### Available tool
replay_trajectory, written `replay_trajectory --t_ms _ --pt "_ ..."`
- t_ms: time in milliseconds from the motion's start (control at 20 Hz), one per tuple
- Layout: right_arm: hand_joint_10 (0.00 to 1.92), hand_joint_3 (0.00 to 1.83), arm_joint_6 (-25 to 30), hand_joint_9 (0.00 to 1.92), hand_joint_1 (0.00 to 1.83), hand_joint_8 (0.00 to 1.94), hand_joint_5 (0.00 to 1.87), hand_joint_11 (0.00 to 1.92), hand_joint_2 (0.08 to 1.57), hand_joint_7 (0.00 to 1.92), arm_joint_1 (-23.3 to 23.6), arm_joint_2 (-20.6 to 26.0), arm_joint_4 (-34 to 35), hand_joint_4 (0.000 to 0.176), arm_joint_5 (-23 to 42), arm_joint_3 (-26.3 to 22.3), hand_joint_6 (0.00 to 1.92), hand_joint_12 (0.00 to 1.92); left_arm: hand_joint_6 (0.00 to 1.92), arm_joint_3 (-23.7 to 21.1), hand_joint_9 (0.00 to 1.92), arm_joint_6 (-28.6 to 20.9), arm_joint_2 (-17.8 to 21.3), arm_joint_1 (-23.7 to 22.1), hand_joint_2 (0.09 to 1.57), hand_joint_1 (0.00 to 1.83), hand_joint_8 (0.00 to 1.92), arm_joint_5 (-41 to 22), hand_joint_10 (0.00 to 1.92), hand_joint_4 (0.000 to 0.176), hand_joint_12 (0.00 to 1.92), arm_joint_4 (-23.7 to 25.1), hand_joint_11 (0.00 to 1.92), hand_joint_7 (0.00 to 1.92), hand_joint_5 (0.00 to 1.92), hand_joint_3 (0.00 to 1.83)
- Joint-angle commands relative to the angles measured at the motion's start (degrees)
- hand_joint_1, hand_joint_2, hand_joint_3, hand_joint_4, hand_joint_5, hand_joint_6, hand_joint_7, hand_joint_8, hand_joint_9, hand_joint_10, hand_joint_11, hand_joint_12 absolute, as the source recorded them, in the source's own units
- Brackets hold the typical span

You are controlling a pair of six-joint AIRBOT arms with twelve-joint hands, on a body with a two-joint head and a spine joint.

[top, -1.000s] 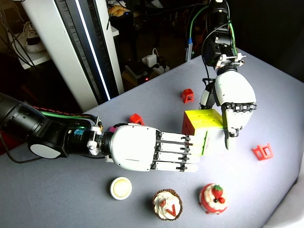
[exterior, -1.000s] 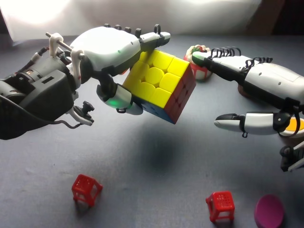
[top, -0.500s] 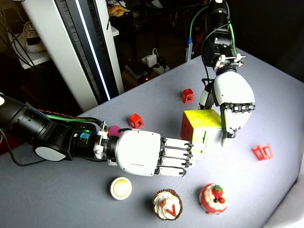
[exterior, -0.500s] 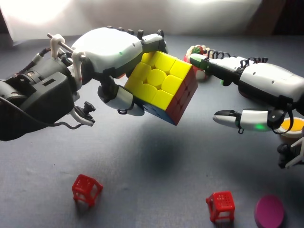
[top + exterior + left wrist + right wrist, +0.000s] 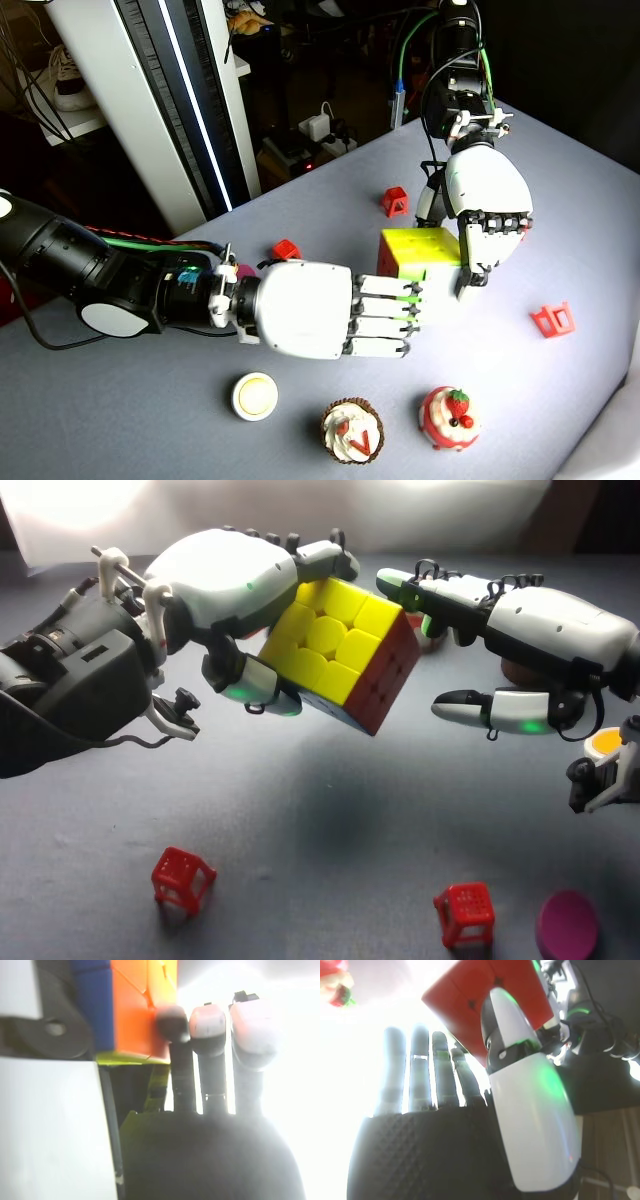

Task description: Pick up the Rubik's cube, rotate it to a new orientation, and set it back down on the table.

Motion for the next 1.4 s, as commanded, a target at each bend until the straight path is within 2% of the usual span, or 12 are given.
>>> replay_trajectory --t_ms 0,150,300,400,500,550,700,800,1000,1250,1300,1350 --pt "1.49 0.01 0.43 0.18 1.13 0.31 0.00 0.47 1.21 0.21 0.67 0.21 0.91 0.000 6.25 0.22 0.00 1.92 0.77 -0.09 1.22 -0.54 0.47 -0.80 1.10 1.25 1.92 -8.57 1.92 0.000 1.92 0.27 1.39 1.00 0.45 0.09" --pt "1.25 0.00 0.43 0.05 1.07 0.57 0.06 0.12 1.21 0.12 0.67 0.21 0.69 0.000 6.30 -0.30 0.02 1.89 0.59 -0.11 1.14 -0.57 0.64 -0.78 1.13 1.19 1.92 -8.66 1.92 0.000 1.92 0.19 1.30 0.92 0.58 0.02" --pt "1.32 0.00 0.39 0.18 1.03 0.70 0.06 0.22 1.21 0.22 0.66 0.21 0.69 0.000 6.59 -0.64 0.01 1.92 0.46 -0.05 1.11 -0.57 0.77 -0.63 1.16 1.17 1.92 -8.69 1.92 0.000 1.92 -0.20 1.27 0.89 0.61 0.01" --pt "0.58 0.00 0.39 0.00 1.06 0.01 0.00 0.00 1.18 0.00 0.66 0.21 0.74 0.000 6.75 -0.81 0.00 1.67 0.17 -0.05 0.96 -0.57 0.85 -0.61 1.17 1.12 1.85 -8.70 1.92 0.000 1.92 -0.33 1.14 0.78 0.72 0.00" --pt "0.57 0.00 0.39 0.00 1.06 0.00 0.00 0.00 1.18 0.00 0.66 0.21 0.69 0.000 6.91 -1.05 0.00 1.65 0.16 0.03 0.96 -0.56 0.87 -0.59 1.17 1.12 1.85 -8.60 1.92 0.000 1.92 -0.43 1.14 0.77 0.73 0.00" --pt "0.12 0.00 0.39 0.00 1.03 0.01 0.00 0.00 1.19 0.01 0.66 0.21 0.62 0.000 7.02 -1.12 0.00 1.64 0.07 0.11 1.16 -0.56 0.87 -0.60 1.14 1.21 1.92 -8.44 1.92 0.000 1.92 -0.49 1.33 0.94 0.61 0.00" --pt "0.05 0.00 -0.31 0.00 1.04 0.01 0.00 0.00 1.19 0.00 0.66 0.40 0.52 0.000 7.12 -1.68 0.00 1.62 0.06 0.23 1.18 -0.48 0.87 -0.37 1.14 1.22 1.92 -8.34 1.92 0.000 1.92 -0.98 1.35 0.97 0.61 0.00" --pt "0.60 0.00 -0.32 0.00 1.03 0.06 0.10 0.00 1.23 0.15 0.66 0.70 0.39 0.000 7.43 -2.00 0.06 1.75 0.04 0.29 1.14 -0.47 0.86 -0.41 1.15 1.26 1.92 -8.27 1.92 0.000 1.92 -1.05 1.32 0.91 0.57 0.00" --pt "0.89 0.00 -0.40 0.00 1.07 0.14 0.18 0.00 1.24 0.22 0.66 0.75 -0.65 0.000 8.00 -3.00 0.22 1.76 0.05 0.47 1.17 -0.18 0.86 -0.35 1.14 1.29 1.92 -8.11 1.92 0.000 1.92 -1.70 1.35 0.95 0.67 0.00" --pt "0.83 0.00 -0.55 0.00 1.01 0.37 0.08 0.00 1.27 0.11 0.66 0.97 -2.47 0.000 9.88 -4.82 0.41 1.92 0.05 0.65 0.95 -0.11 0.79 -0.29 1.13 1.22 1.92 -8.01 1.92 0.000 1.92 -2.19 1.13 0.76 0.69 0.00" --pt "0.78 0.00 -0.55 0.00 1.04 0.41 0.06 0.00 1.27 0.09 0.66 1.03 -2.64 0.000 10.18 -5.00 0.38 1.75 1.11 0.66 0.66 -0.11 0.78 -0.30 1.26 1.20 1.56 -7.97 1.92 0.000 1.92 -2.19 0.84 0.72 0.69 0.00" --pt "0.71 0.00 -0.55 0.00 1.02 0.49 0.04 0.00 1.26 0.06 0.66 1.03 -2.77 0.000 10.52 -5.15 0.47 1.64 0.74 0.69 0.79 -0.11 0.77 -0.29 1.28 1.29 1.49 -7.99 1.92 0.000 1.92 -2.30 1.01 0.74 0.54 0.00"
